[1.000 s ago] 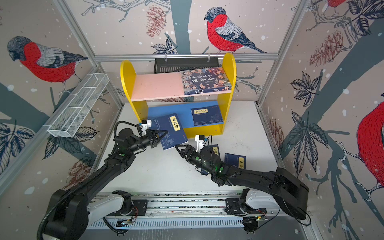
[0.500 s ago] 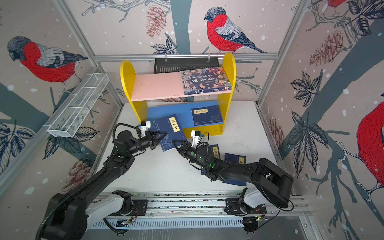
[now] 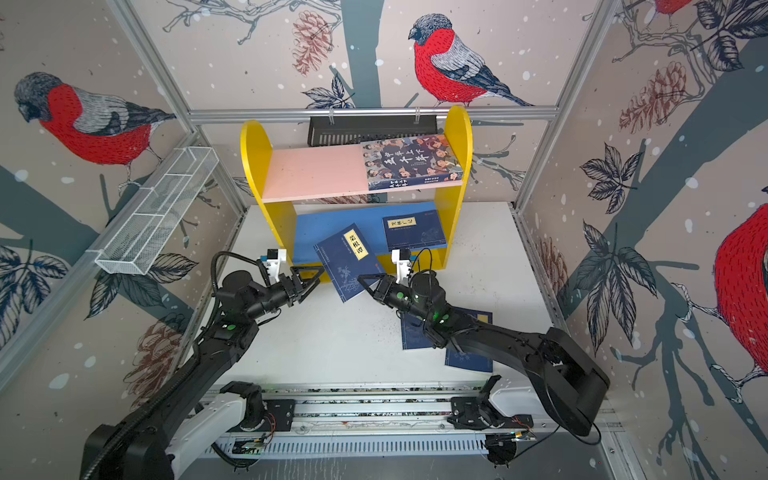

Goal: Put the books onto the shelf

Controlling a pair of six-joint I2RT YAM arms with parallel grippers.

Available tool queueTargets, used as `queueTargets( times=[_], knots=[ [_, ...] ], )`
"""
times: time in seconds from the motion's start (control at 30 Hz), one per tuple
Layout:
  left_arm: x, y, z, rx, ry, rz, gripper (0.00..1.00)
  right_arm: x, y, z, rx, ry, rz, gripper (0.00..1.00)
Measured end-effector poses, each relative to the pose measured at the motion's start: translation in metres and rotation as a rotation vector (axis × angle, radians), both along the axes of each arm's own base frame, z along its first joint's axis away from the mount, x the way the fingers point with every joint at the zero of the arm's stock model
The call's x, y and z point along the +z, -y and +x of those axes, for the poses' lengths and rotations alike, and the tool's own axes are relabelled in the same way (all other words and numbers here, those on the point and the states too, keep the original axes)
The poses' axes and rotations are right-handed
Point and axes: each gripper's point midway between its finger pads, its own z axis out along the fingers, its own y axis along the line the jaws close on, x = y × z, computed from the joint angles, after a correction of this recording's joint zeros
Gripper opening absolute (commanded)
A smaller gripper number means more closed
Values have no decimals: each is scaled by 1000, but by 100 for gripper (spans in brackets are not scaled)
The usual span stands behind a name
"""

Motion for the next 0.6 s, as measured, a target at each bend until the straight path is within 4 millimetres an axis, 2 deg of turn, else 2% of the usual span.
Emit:
queueTargets(
  times=[0.1, 0.33, 0.6],
  knots=[
    [-3, 1, -8, -38, 40, 43, 97, 3, 18, -3, 50, 34, -90, 2],
    [1, 2, -18, -106, 109, 71, 97, 5, 56, -24, 183, 98, -207, 2],
    [2, 10, -37, -210, 89, -6, 96, 11, 60, -65, 379, 149, -210, 2]
  ],
)
